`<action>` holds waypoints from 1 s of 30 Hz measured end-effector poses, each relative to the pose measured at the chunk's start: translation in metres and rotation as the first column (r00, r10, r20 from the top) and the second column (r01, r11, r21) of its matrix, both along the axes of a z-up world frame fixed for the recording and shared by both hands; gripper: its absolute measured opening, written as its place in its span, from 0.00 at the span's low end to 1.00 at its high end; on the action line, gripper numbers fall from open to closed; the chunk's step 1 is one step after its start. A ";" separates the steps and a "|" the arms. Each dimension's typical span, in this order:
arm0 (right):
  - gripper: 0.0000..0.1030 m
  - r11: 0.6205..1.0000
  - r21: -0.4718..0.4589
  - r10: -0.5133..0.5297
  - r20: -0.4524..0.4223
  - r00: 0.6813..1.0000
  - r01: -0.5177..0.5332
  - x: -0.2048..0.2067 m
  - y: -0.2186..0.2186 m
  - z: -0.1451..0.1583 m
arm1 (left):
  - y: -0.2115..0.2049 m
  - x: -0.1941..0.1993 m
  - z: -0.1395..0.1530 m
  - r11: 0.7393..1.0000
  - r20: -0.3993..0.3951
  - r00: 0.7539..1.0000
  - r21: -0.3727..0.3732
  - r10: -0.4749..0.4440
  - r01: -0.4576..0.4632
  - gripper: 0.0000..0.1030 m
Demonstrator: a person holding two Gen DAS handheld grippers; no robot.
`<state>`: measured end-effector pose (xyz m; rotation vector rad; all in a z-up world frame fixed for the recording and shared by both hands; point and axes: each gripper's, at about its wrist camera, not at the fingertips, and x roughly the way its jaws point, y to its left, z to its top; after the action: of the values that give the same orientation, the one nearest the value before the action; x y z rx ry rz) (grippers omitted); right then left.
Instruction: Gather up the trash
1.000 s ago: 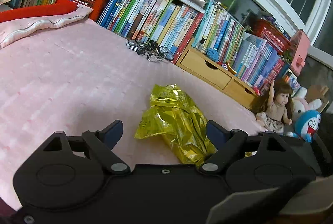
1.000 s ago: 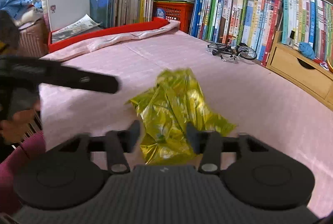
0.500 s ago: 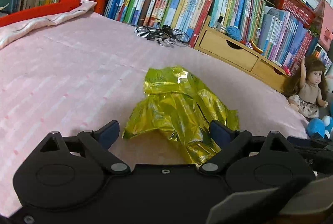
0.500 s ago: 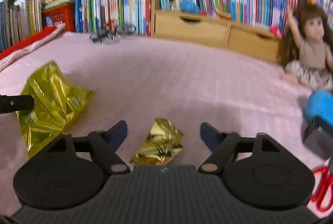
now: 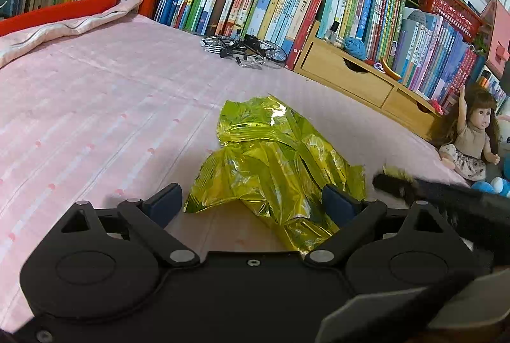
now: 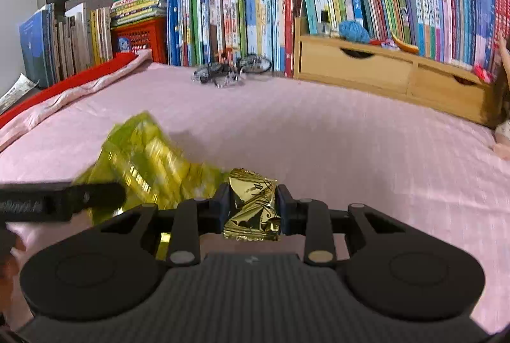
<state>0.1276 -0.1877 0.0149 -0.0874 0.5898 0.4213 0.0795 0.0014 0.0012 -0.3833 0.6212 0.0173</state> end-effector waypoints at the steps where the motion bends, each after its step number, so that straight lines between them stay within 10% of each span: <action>1: 0.35 1.000 0.017 -0.003 0.005 1.000 0.003 0.004 0.000 0.003 | 0.001 -0.001 0.000 1.000 -0.004 1.000 -0.006 -0.002 0.002 0.91; 9: 0.34 0.995 0.050 0.093 -0.085 0.992 -0.089 0.054 0.029 -0.012 | 0.015 -0.013 0.001 0.996 -0.004 0.999 -0.074 -0.040 0.040 0.91; 19: 0.34 0.972 0.095 0.224 -0.116 0.968 -0.214 0.003 0.043 -0.025 | 0.028 -0.017 -0.001 0.991 0.018 1.000 -0.129 -0.024 0.026 0.90; 30: 0.34 0.967 0.119 0.240 -0.127 0.962 -0.226 -0.033 0.039 -0.028 | 0.019 -0.030 -0.001 0.993 0.009 0.997 -0.093 -0.071 0.071 0.61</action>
<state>0.0942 -0.1486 -0.0135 -0.0282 0.6987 0.6908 0.0496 0.0202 0.0007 -0.4515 0.6310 -0.0810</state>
